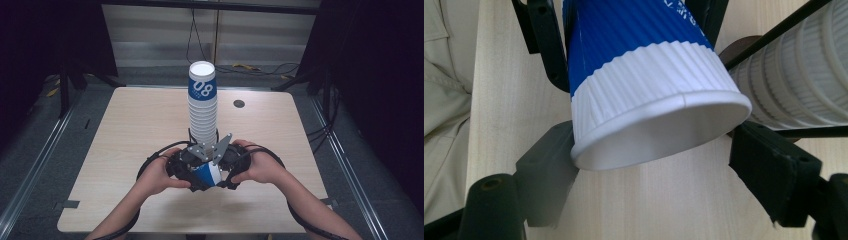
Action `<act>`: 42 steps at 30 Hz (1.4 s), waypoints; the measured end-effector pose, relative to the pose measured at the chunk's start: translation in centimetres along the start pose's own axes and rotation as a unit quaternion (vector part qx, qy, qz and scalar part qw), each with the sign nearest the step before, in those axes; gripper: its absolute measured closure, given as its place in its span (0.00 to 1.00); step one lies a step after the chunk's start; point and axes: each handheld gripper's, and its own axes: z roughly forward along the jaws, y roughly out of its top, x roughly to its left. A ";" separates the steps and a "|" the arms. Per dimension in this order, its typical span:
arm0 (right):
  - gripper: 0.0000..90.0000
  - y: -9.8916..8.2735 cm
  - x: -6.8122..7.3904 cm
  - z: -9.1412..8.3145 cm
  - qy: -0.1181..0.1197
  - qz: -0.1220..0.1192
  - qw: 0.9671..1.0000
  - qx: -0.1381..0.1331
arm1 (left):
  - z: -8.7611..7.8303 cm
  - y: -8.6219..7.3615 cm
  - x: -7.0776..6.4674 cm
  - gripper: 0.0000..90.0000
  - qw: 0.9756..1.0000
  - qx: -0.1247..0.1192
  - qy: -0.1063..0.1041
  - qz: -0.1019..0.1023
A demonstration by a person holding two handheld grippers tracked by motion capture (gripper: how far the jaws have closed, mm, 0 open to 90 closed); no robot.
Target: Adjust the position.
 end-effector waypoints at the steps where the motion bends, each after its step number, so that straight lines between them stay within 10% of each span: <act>1: 0.23 0.0 0.0 0.0 0.001 -0.001 1.000 -0.001 | 0.0 0.0 0.0 0.29 1.000 -0.002 0.001 0.000; 25: 0.16 -1.8 -0.3 0.4 -0.007 0.039 0.999 -0.034 | -1.5 -2.1 0.8 0.30 0.999 -0.048 0.018 -0.007; 42: 0.16 -3.6 -0.2 0.3 0.011 0.096 0.984 -0.150 | -1.7 -4.1 1.5 0.29 0.993 -0.111 0.006 -0.032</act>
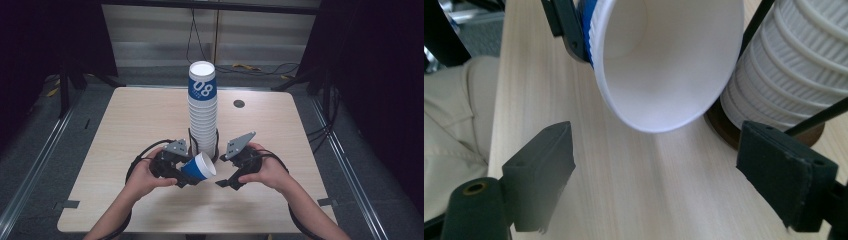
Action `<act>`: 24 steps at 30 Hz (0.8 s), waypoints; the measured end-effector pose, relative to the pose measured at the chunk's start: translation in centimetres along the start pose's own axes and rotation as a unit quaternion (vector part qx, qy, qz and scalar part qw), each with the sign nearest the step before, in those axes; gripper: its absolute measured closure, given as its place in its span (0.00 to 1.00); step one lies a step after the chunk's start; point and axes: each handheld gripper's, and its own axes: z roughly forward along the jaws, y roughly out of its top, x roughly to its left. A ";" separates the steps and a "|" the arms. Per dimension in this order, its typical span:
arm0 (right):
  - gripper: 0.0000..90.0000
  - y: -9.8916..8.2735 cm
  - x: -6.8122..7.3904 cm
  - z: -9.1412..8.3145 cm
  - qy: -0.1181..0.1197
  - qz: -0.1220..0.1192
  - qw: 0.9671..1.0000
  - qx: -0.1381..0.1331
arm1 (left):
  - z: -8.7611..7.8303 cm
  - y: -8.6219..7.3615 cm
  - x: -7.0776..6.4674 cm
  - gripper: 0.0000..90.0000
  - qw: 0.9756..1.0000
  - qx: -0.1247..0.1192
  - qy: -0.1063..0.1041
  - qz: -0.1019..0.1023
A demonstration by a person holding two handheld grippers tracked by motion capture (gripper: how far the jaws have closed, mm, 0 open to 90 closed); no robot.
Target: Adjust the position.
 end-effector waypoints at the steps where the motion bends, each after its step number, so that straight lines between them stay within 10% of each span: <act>1: 0.16 0.0 0.0 0.0 0.000 0.000 1.000 -0.005 | 0.0 -0.1 0.0 0.29 1.000 -0.004 -0.001 -0.001; 24: 0.16 0.7 -0.1 0.5 0.006 0.015 0.999 -0.037 | 1.5 -0.6 -0.2 0.29 0.999 -0.024 -0.034 0.001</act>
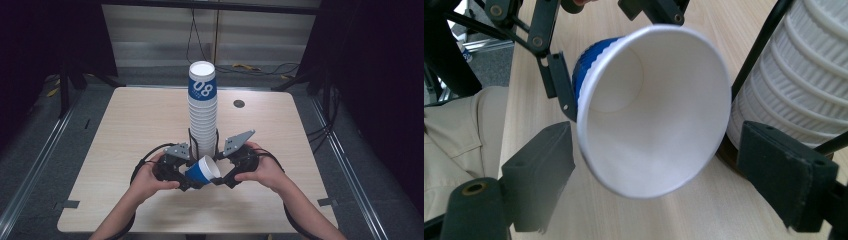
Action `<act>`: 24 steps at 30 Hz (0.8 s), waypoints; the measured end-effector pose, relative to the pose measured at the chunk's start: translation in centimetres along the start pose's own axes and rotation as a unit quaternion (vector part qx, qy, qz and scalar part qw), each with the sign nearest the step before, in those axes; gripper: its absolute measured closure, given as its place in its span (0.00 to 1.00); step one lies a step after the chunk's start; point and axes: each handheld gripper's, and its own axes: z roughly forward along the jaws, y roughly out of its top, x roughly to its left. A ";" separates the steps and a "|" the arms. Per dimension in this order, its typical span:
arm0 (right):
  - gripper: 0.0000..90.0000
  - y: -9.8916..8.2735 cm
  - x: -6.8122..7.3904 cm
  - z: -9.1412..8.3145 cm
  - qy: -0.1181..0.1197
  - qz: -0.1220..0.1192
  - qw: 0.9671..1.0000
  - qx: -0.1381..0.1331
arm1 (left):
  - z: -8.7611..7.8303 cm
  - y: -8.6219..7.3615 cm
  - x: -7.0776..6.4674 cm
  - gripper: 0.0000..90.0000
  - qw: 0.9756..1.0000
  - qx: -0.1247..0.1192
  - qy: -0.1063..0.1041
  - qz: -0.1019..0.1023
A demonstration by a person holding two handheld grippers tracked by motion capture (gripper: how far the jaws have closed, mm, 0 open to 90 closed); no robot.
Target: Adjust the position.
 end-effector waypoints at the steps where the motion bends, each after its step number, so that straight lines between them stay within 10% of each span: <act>1: 0.16 0.1 0.0 0.0 -0.001 0.000 1.000 0.001 | 0.0 0.0 0.0 0.29 1.000 0.000 0.000 0.001; 24: 0.19 -0.1 -0.3 1.6 0.040 -0.021 0.998 0.034 | 0.4 0.2 -0.4 0.30 0.999 0.005 -0.007 0.036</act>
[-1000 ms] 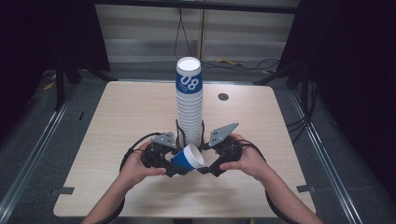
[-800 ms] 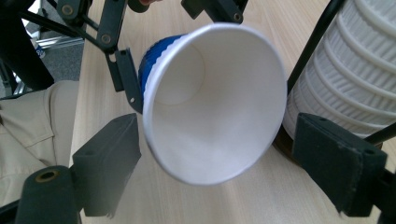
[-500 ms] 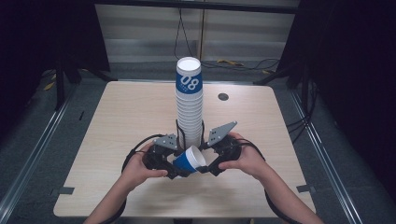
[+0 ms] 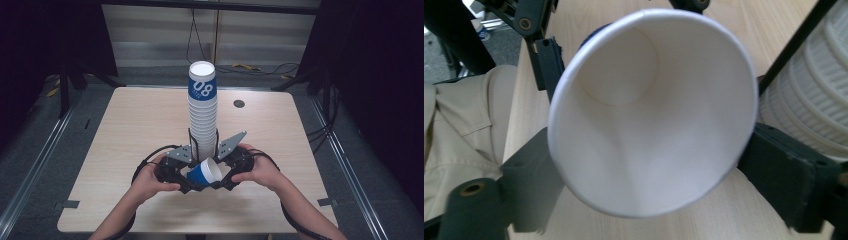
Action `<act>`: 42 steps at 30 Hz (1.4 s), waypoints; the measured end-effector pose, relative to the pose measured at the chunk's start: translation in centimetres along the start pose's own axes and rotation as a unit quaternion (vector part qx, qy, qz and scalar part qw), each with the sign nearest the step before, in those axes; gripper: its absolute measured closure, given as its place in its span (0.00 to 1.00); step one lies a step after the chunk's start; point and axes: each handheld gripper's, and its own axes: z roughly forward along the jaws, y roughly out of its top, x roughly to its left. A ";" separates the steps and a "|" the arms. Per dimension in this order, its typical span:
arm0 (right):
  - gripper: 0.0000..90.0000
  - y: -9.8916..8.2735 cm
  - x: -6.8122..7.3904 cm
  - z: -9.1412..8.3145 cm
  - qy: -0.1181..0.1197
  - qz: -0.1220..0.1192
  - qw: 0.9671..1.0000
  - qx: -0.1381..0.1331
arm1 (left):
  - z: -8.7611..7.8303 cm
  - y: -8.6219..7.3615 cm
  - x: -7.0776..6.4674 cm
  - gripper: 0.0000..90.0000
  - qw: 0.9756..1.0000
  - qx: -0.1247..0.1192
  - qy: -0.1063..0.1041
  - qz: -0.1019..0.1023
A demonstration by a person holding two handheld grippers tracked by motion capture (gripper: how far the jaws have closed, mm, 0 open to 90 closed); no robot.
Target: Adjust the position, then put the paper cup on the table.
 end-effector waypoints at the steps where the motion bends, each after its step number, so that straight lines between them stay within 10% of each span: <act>1: 0.19 0.0 0.0 0.0 -0.001 -0.008 1.000 0.001 | 0.0 0.0 0.1 0.30 1.000 0.003 0.002 0.001; 11: 0.21 0.0 -0.3 -1.0 -0.027 -0.015 0.999 0.036 | -0.1 -0.6 0.2 0.22 0.997 0.074 0.027 0.004; 17: 0.25 0.3 -0.5 -0.9 -0.031 -0.025 0.998 0.057 | -0.5 -1.8 0.4 0.22 0.996 0.074 0.044 -0.013; 42: 0.22 -3.0 -0.4 -1.2 -0.051 0.022 0.998 0.005 | -1.7 -2.9 0.8 0.21 0.995 0.079 0.062 -0.021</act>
